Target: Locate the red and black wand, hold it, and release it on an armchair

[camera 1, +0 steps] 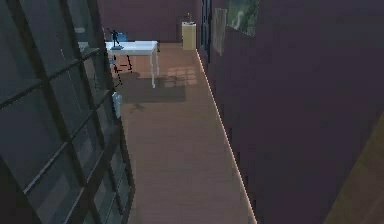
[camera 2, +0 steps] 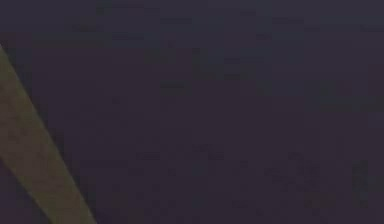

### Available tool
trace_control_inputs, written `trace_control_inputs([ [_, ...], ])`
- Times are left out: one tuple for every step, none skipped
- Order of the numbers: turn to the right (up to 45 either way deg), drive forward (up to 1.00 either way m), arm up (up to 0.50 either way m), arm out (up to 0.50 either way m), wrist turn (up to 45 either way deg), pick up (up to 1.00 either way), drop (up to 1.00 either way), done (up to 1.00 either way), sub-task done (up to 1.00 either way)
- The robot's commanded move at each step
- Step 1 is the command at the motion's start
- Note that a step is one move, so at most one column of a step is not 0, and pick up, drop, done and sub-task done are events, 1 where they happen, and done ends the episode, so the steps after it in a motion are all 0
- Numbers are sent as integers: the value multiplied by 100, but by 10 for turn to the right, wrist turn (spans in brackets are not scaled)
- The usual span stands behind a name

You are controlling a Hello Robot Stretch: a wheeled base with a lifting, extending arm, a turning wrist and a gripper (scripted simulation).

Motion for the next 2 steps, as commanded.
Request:
trace_control_inputs([
  [0, 100, 0, 0, 0, 0, 0, 0, 0],
  [-30, 0, 0, 0, 0, 0, 0, 0, 0],
])
